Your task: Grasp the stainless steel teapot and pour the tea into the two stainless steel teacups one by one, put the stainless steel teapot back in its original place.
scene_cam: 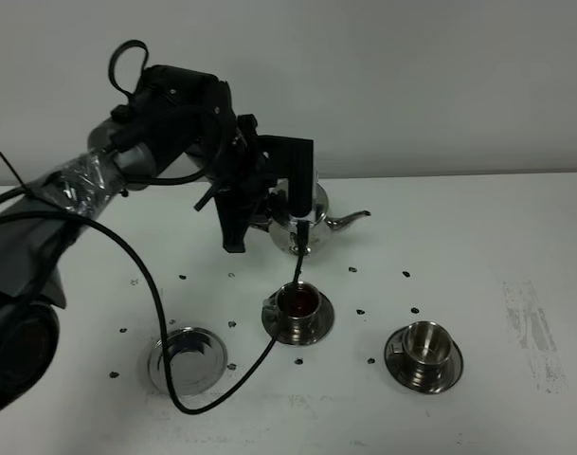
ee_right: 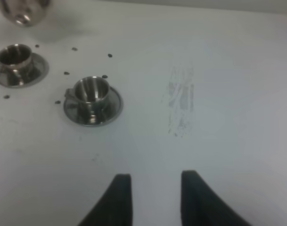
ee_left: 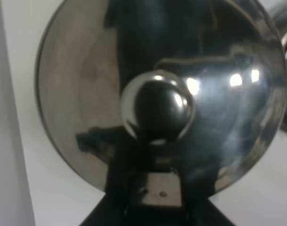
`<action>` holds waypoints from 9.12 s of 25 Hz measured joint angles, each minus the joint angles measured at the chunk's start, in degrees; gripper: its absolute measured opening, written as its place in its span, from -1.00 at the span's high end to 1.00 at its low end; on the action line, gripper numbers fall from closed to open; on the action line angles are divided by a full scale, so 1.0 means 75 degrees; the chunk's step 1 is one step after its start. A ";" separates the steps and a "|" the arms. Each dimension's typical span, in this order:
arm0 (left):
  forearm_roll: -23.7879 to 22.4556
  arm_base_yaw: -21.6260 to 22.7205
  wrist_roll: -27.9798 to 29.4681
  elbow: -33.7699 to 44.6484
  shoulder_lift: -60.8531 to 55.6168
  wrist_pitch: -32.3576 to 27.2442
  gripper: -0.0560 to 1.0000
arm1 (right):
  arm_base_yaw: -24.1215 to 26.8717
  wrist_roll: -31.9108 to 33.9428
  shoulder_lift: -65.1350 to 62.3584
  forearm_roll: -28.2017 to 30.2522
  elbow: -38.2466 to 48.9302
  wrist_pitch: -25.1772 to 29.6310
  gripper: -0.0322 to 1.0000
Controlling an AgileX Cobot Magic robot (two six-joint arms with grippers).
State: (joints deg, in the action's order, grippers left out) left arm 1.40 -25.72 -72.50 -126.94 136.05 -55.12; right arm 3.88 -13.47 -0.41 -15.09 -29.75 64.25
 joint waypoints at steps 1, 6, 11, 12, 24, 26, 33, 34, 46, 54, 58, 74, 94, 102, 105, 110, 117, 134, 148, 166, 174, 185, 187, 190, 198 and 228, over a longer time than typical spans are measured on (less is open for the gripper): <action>-0.0009 -0.0098 -0.0134 -0.0130 0.0089 0.0018 0.50 | 0.0000 0.0000 0.0000 0.0000 0.0000 0.0000 0.47; 0.0067 -0.0443 -0.0985 -0.0339 0.0223 0.0243 0.50 | 0.0000 0.0000 0.0000 0.0000 0.0000 0.0000 0.47; 0.0612 -0.0457 -0.2390 -0.0354 0.0223 0.0313 0.50 | 0.0000 0.0000 0.0000 0.0000 0.0000 0.0000 0.47; 0.0709 -0.0457 -0.2666 -0.0354 0.0223 0.0313 0.50 | 0.0000 0.0000 0.0000 0.0000 0.0000 0.0000 0.47; 0.0881 -0.0457 -0.4409 -0.0354 0.0223 0.0758 0.50 | 0.0000 0.0000 0.0000 0.0000 0.0000 0.0000 0.47; 0.0904 -0.0457 -0.4652 -0.0354 0.0223 0.0783 0.50 | 0.0000 0.0000 0.0000 0.0000 0.0000 0.0000 0.47; 0.0930 -0.0675 -0.5153 -0.0365 0.0365 0.0794 0.50 | 0.0000 0.0008 0.0000 0.0000 0.0000 0.0000 0.47; 0.0930 -0.0723 -0.5169 -0.0365 0.0374 0.0794 0.50 | 0.0000 0.0008 0.0000 0.0000 0.0000 0.0000 0.47; -0.0137 -0.1227 -0.5254 -0.0396 0.0379 0.0812 0.50 | 0.0000 0.0000 0.0000 0.0021 0.0000 0.0000 0.47; -0.0837 -0.1591 -0.5254 -0.0398 0.0379 0.0869 0.50 | 0.0000 0.0000 0.0000 0.0029 0.0000 0.0000 0.47; -0.1195 -0.1693 -0.5246 -0.0398 0.0379 0.0869 0.50 | 0.0000 0.0005 0.0000 0.0029 0.0000 0.0000 0.47; -0.2281 -0.2146 -0.4932 -0.0336 0.0379 0.1176 0.50 | 0.0000 -0.0002 0.0000 0.0029 0.0000 0.0000 0.47; -0.2952 -0.2392 -0.4729 -0.0329 0.0618 0.1434 0.50 | 0.0000 0.0005 0.0000 0.0029 0.0000 0.0000 0.47; -0.3047 -0.2401 -0.4741 -0.0329 0.0618 0.1496 0.50 | 0.0000 -0.0002 0.0000 0.0029 0.0000 0.0000 0.47; -0.3133 -0.2401 -0.4764 -0.0329 0.0618 0.1514 0.50 | 0.0000 0.0013 0.0000 0.0029 0.0000 0.0000 0.47; -0.3216 -0.2401 -0.4764 -0.0329 0.0618 0.1650 0.50 | 0.0000 0.0062 0.0000 0.0073 0.0000 0.0000 0.47; -0.3258 -0.2416 -0.4786 -0.0329 0.0618 0.1666 0.50 | 0.0000 0.0095 0.0000 0.0091 0.0000 0.0000 0.47; -0.3411 -0.2544 -0.4937 -0.0329 0.0618 0.1780 0.50 | 0.0000 0.0150 0.0000 0.0146 0.0000 0.0000 0.47; -0.3631 -0.2672 -0.4963 -0.0329 0.0598 0.1789 0.50 | 0.0000 0.0150 0.0000 0.0155 0.0000 0.0000 0.47; -0.3863 -0.2783 -0.4993 -0.0329 0.0598 0.1823 0.50 | 0.0000 0.0156 0.0000 0.0164 0.0000 0.0000 0.47; -0.3863 -0.2782 -0.4993 -0.0329 0.0598 0.1838 0.50 | 0.0000 0.0156 0.0000 0.0164 0.0000 0.0000 0.47; -0.3679 -0.2733 -0.4738 -0.0329 0.0447 0.1616 0.50 | 0.0000 0.0156 0.0000 0.0164 0.0000 0.0000 0.47; -0.3560 -0.2707 -0.4723 -0.0329 0.0447 0.1607 0.50 | 0.0000 0.0156 0.0000 0.0164 0.0000 0.0000 0.47; -0.3452 -0.2673 -0.4645 -0.0329 0.0447 0.1564 0.50 | 0.0000 0.0156 0.0000 0.0164 0.0000 0.0000 0.47; -0.3249 -0.2573 -0.4329 -0.0329 0.0447 0.1393 0.50 | 0.0000 0.0156 0.0000 0.0164 0.0000 0.0000 0.47; -0.0352 -0.2057 -0.1302 0.0612 -0.1340 -0.0205 0.50 | 0.0000 0.0286 0.0000 0.0140 0.0000 -0.0015 0.47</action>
State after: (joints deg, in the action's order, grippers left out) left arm -1.24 -41.15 -82.27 -122.35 126.01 -56.65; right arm 3.88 -11.33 -0.41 -14.04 -29.75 64.14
